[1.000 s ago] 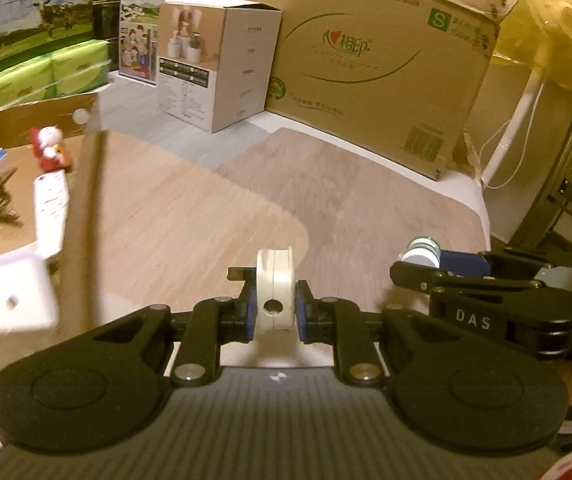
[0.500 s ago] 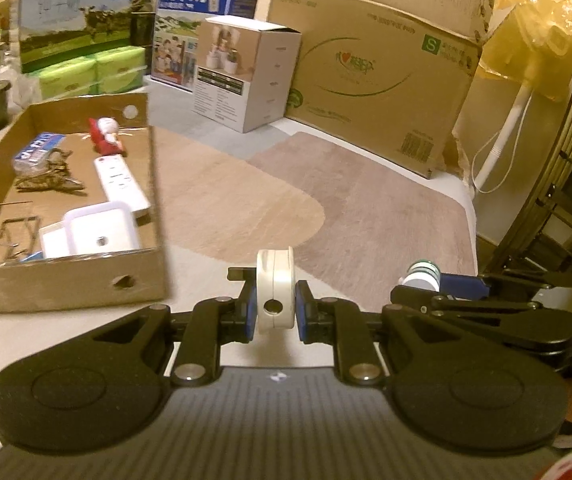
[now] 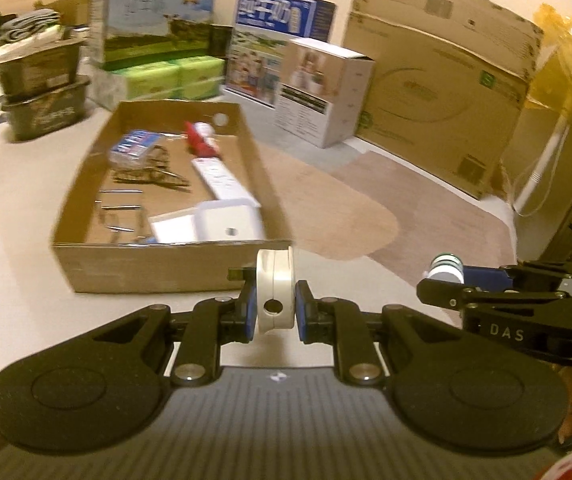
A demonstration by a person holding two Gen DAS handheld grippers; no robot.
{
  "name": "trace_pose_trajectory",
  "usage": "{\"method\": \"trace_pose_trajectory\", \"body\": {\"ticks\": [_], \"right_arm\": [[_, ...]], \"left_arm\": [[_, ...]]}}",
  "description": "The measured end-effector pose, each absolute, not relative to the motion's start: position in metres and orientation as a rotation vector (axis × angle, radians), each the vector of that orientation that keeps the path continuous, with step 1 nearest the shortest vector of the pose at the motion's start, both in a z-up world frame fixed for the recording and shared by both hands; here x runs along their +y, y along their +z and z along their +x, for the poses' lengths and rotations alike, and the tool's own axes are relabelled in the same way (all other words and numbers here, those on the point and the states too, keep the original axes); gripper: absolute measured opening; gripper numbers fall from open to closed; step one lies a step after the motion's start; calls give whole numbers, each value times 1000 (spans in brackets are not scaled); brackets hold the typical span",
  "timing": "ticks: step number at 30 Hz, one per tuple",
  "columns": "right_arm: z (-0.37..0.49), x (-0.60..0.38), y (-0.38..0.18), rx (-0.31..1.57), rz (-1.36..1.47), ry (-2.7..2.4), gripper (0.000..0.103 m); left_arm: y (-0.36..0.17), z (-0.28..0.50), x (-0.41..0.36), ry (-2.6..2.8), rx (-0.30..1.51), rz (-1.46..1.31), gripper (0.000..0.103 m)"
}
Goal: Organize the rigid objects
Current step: 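Carry the plug adapter and bottle toward the cardboard tray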
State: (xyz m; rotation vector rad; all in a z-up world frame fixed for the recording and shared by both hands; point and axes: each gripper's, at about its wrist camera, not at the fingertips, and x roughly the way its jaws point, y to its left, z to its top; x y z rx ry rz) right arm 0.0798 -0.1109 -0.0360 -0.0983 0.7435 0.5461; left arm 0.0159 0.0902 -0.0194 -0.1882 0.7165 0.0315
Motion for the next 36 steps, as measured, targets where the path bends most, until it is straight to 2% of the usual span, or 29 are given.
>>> {"method": "trace_pose_trajectory", "body": {"ticks": [15,36], "right_arm": [[82,-56,-23,711,-151,647,42],[151,6,-11,665,-209,728,42]], "left_arm": [[-1,10,144,130,675,-191,17],[-1,86,199,162,673,-163,17]]}}
